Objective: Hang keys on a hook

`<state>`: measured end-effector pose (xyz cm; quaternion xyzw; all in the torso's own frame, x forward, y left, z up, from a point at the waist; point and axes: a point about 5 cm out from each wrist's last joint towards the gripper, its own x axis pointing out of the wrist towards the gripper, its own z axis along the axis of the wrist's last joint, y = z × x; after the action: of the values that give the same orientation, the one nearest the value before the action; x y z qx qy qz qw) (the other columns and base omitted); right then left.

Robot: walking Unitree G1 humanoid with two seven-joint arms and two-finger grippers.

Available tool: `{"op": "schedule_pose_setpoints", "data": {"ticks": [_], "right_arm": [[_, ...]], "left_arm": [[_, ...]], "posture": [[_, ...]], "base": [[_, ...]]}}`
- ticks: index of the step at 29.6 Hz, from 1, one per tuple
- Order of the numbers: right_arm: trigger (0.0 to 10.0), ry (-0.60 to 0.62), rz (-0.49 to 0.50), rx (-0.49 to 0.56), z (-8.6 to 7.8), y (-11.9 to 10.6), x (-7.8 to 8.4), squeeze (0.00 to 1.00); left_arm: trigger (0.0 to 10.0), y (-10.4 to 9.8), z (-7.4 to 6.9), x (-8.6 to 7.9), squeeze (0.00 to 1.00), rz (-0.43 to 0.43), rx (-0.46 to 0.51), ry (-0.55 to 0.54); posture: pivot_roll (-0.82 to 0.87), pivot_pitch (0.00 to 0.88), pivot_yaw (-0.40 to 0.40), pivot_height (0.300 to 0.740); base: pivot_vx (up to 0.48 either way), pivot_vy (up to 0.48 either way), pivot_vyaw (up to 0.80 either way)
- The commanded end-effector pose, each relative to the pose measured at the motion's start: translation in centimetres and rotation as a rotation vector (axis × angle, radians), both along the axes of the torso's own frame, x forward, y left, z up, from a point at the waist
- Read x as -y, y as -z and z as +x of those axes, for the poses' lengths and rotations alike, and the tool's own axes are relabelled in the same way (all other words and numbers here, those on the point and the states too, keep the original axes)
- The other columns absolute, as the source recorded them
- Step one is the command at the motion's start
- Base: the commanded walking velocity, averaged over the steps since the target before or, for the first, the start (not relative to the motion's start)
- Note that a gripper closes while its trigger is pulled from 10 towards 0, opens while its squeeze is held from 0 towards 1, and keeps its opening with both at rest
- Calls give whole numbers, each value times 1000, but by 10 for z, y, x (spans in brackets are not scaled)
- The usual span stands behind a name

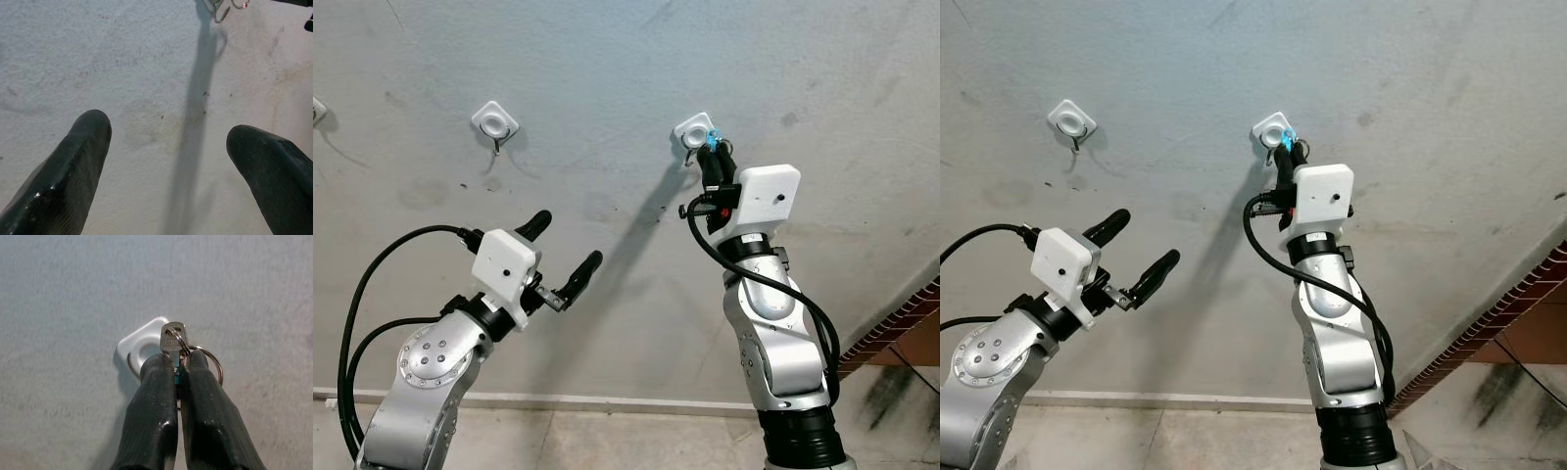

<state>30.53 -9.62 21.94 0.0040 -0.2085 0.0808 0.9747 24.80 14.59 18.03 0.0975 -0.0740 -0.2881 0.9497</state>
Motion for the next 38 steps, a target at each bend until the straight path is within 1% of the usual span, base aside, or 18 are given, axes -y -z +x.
{"op": "schedule_pose_setpoints", "data": {"ticks": [1, 3, 6, 8, 9, 14, 17, 24, 28, 33, 38], "right_arm": [[10000, 13, 16, 57, 0, -14, 2, 0], [10000, 1, 28, 66, 0, -19, 0, 0], [10000, -6, 31, 67, 0, -19, -1, 0], [10000, -54, 58, 56, -2, -19, -9, 0], [10000, -54, 58, 56, -2, -19, -9, 0], [10000, -105, 71, 54, -3, -19, -20, 0], [10000, -122, 79, 35, -4, -13, -25, 0], [10000, -136, 86, 14, -4, -8, -27, 0], [10000, -158, 85, -22, -6, 4, -32, 0], [10000, -157, 70, -15, -3, 5, -33, 0], [10000, -150, 77, 1, 3, 0, -34, 0]], "left_arm": [[10000, -3, -1, 5, 0, 2, 8, 24], [10000, -2, -2, 6, 0, 2, 4, 26], [10000, -1, -2, 6, 0, 3, 3, 26], [10000, 0, -2, 6, 0, 2, -4, 29], [10000, 0, -2, 6, 0, 2, -4, 29], [10000, 1, -1, 7, 0, 1, -8, 32], [10000, 1, -1, 6, 0, 2, -9, 27], [10000, 1, -1, 6, 0, 1, -11, 28], [10000, 2, -1, 7, 0, 0, -13, 31], [10000, 2, -1, 7, 0, 3, -16, 32], [10000, 3, -2, 7, 0, 3, -17, 32]], "posture": [[264, 0, -55, 740], [261, 0, -55, 740], [261, 0, -55, 740], [259, 2, -55, 740], [259, 2, -55, 740], [259, 3, -54, 740], [263, 4, -55, 740], [263, 5, -55, 740], [263, 6, -53, 740], [263, 6, -53, 740], [270, 9, -54, 740]], "base": [[0, 0, 0], [0, 0, 0], [0, 0, 0], [0, 0, 0], [0, 0, 0], [0, 0, 0], [0, 0, 0], [0, 0, 0], [0, 0, 0], [0, 0, 0], [0, 0, 0]]}}
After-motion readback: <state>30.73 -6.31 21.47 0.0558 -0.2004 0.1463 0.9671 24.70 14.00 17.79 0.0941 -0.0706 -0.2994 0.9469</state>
